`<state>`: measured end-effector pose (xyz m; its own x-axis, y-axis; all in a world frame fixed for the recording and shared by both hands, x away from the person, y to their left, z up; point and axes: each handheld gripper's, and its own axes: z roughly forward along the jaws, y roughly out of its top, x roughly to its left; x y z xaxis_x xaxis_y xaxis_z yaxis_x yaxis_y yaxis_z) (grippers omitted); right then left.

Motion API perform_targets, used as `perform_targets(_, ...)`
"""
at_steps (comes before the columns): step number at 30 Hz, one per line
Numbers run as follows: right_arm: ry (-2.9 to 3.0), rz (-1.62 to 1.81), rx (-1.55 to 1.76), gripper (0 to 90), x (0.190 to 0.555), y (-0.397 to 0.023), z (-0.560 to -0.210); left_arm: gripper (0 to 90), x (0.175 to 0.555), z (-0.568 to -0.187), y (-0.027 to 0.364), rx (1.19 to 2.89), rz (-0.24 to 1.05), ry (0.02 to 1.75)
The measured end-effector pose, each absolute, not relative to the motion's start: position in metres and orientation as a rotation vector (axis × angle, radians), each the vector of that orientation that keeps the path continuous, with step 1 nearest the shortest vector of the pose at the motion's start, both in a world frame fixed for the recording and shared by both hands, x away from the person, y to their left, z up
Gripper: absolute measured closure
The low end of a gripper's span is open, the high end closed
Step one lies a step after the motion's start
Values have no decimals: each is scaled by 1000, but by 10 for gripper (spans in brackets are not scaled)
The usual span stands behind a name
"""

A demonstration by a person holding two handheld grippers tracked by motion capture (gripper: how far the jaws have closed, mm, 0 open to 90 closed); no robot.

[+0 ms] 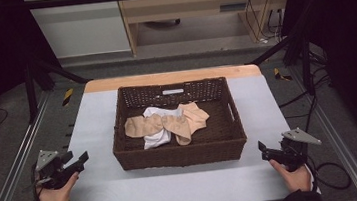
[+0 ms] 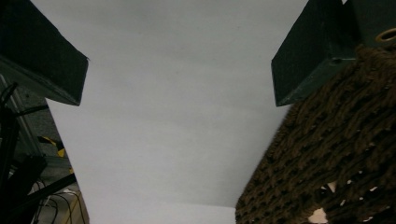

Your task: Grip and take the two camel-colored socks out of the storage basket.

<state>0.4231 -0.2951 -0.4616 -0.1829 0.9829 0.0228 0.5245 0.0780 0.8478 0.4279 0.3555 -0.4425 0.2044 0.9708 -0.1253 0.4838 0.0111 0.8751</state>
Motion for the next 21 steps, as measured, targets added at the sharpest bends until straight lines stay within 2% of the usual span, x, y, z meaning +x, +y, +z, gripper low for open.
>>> perform_targets(10,1780,984,1510,44,424,-296,-462,427,425,-429,351,1578,703,1373)
perform_targets(21,1782,965,1511,41,425,-296,-463,412,425,-407,338,1535,683,1297)
